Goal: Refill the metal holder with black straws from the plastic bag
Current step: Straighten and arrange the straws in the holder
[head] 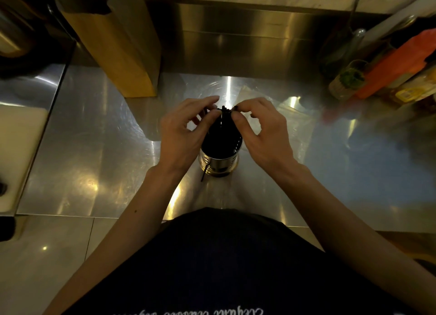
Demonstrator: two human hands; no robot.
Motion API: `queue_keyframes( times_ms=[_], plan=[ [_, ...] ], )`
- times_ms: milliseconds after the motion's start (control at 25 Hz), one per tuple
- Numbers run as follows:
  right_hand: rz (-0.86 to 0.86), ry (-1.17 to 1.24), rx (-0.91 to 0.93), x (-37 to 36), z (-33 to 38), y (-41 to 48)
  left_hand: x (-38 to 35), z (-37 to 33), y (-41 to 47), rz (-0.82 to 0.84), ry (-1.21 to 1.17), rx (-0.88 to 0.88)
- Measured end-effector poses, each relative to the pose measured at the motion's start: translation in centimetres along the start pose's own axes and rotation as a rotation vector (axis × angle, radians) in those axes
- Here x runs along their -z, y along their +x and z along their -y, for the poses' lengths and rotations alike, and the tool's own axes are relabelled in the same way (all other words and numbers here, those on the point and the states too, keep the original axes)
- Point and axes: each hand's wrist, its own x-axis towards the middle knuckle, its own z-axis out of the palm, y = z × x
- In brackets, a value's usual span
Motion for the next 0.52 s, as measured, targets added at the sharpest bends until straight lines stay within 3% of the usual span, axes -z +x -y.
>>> queue_keyframes(
  times_ms=[200,400,520],
  plan=[
    [0.025,-0.181,0.068,0.1,-0.5,-0.4,0.3,-0.1,0.1,0.096,0.029,0.028],
    [0.118,-0.321,-0.002,-0.1,-0.9,-0.4,-0.5,2.6,-1.0,0.298,0.394,0.074],
    [0.184,-0.379,-0.019,-0.1,-1.2,-0.2,-0.1,3.0,-1.3,0.311,0.316,0.122]
  ],
)
